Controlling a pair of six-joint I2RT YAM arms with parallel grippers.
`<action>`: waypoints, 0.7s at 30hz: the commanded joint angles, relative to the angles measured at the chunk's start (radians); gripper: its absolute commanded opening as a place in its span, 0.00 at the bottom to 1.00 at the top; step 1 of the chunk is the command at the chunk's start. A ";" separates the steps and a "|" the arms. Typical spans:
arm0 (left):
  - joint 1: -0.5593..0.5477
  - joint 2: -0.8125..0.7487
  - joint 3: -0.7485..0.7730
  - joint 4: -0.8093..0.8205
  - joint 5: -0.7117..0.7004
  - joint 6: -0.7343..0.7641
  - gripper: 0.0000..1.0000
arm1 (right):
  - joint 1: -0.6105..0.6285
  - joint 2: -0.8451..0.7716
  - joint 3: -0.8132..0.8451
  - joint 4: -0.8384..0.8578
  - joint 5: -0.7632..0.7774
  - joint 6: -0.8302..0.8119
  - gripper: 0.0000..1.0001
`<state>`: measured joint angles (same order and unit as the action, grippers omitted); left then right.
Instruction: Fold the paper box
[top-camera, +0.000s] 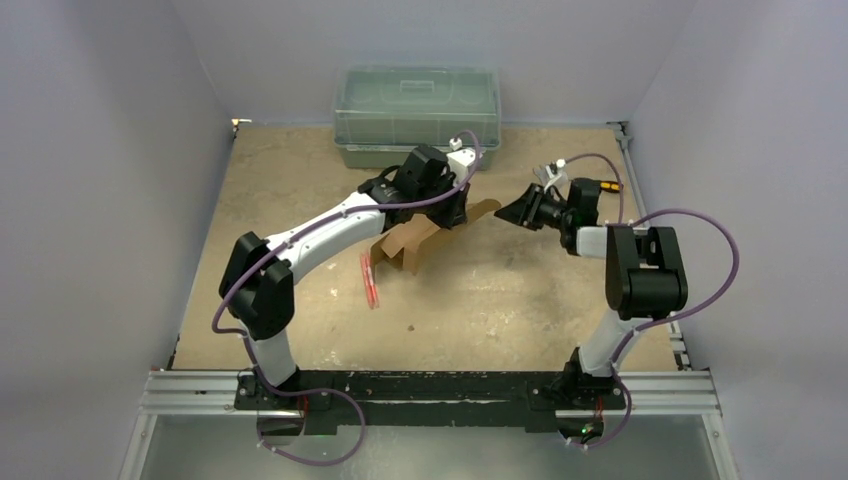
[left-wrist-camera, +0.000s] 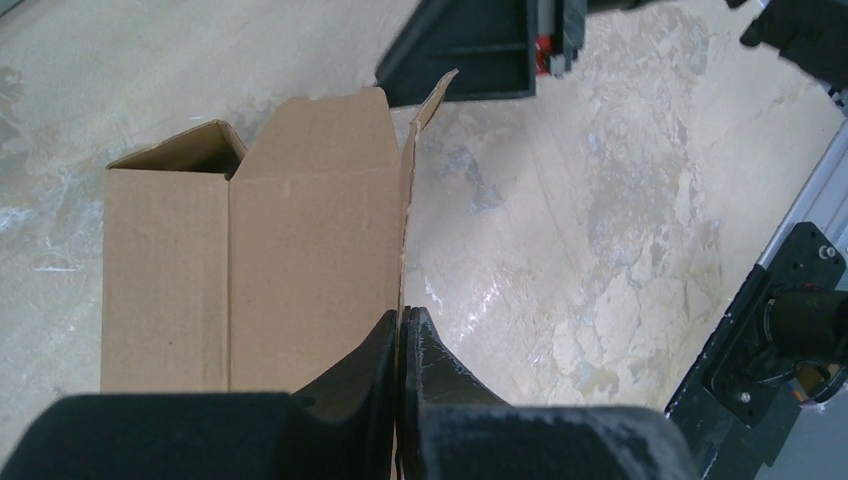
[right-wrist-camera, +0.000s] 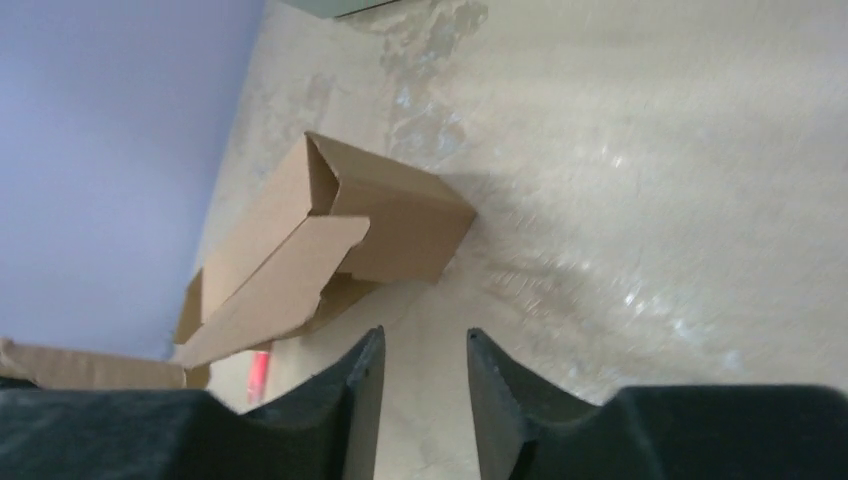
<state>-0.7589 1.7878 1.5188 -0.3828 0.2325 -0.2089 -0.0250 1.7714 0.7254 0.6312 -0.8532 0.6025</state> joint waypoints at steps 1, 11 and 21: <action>0.010 -0.014 -0.012 0.041 0.047 -0.025 0.00 | 0.017 0.003 0.159 -0.331 0.049 -0.279 0.46; 0.024 -0.007 -0.016 0.053 0.081 -0.035 0.00 | 0.015 -0.030 0.140 -0.206 0.034 -0.354 0.59; 0.027 -0.007 -0.020 0.065 0.098 -0.045 0.00 | -0.062 -0.217 -0.081 0.251 -0.142 -0.270 0.63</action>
<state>-0.7399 1.7878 1.5070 -0.3553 0.3042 -0.2337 -0.0364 1.6344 0.6548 0.6582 -0.8879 0.3473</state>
